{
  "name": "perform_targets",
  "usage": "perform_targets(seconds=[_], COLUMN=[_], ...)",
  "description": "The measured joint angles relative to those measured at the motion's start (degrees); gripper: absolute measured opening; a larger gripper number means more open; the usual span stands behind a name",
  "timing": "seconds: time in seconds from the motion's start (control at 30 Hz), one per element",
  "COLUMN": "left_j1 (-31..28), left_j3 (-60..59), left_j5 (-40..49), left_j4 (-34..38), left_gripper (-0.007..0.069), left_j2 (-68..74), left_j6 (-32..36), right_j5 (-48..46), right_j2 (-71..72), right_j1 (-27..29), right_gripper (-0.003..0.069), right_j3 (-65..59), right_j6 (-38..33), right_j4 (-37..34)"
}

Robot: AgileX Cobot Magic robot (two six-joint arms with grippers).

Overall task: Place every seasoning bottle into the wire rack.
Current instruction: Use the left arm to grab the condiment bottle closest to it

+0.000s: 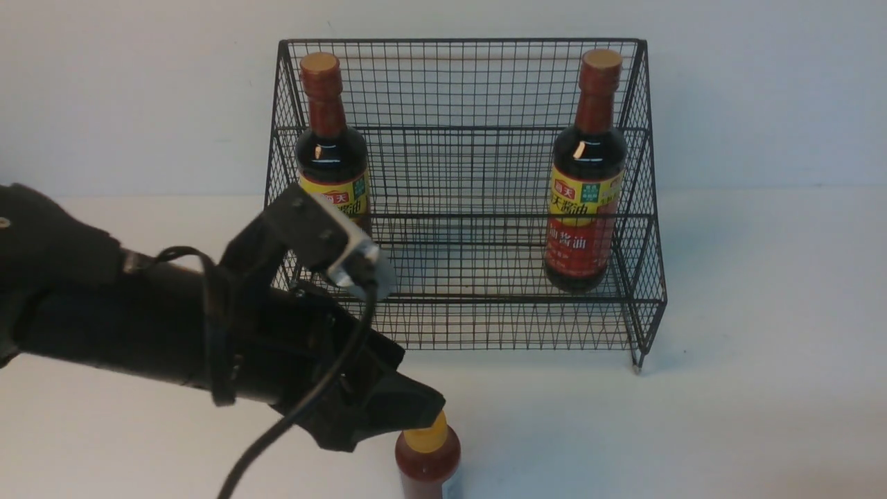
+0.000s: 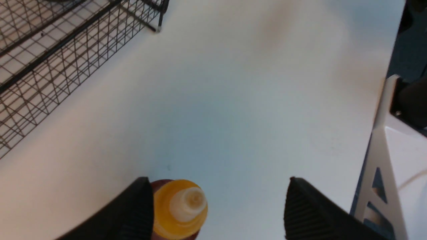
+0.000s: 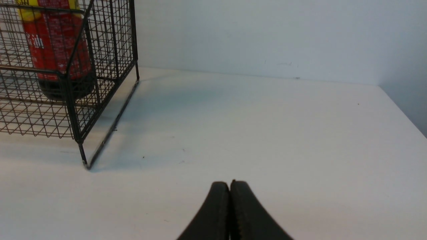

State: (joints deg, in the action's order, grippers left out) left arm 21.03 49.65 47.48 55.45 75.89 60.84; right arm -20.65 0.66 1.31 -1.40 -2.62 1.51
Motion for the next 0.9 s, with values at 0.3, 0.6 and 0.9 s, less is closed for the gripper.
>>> perform_targets(seconds=[0.3,0.6,0.9], left_j1=[4.2,4.2,4.2], left_j3=[2.4,2.4,2.4], left_j5=[-2.3,-5.3,-6.3], left_j4=[-6.3,-6.5,-6.5], left_gripper=[0.0542,0.0650,0.0581], left_j2=[3.2,8.8,12.2], left_j6=[-4.7,-3.3,-0.7], right_j5=[0.0,0.0,0.0], right_j2=[0.0,0.0,0.0], right_j1=[0.0,0.0,0.0], right_gripper=[-0.0015,-0.0015,-0.0015], right_j3=[0.0,0.0,0.0], right_j6=[0.1,0.1,0.1], right_j4=[0.0,0.0,0.0])
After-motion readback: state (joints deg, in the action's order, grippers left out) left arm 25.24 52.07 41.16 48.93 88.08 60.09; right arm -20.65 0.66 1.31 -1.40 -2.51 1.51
